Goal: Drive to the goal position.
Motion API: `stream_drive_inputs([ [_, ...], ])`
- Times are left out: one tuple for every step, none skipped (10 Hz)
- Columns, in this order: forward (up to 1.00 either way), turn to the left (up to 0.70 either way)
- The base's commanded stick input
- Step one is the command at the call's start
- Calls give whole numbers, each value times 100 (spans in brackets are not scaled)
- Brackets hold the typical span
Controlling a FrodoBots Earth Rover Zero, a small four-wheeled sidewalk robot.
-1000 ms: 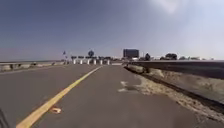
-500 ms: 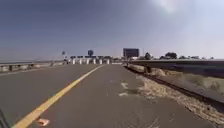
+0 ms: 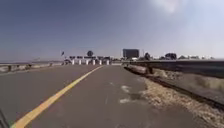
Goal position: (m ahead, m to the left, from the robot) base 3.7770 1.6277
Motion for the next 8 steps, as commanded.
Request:
stream_drive_inputs([
  [50,0],
  [50,0],
  [50,0],
  [50,0],
  [50,0],
  [50,0],
  [50,0],
  [50,0],
])
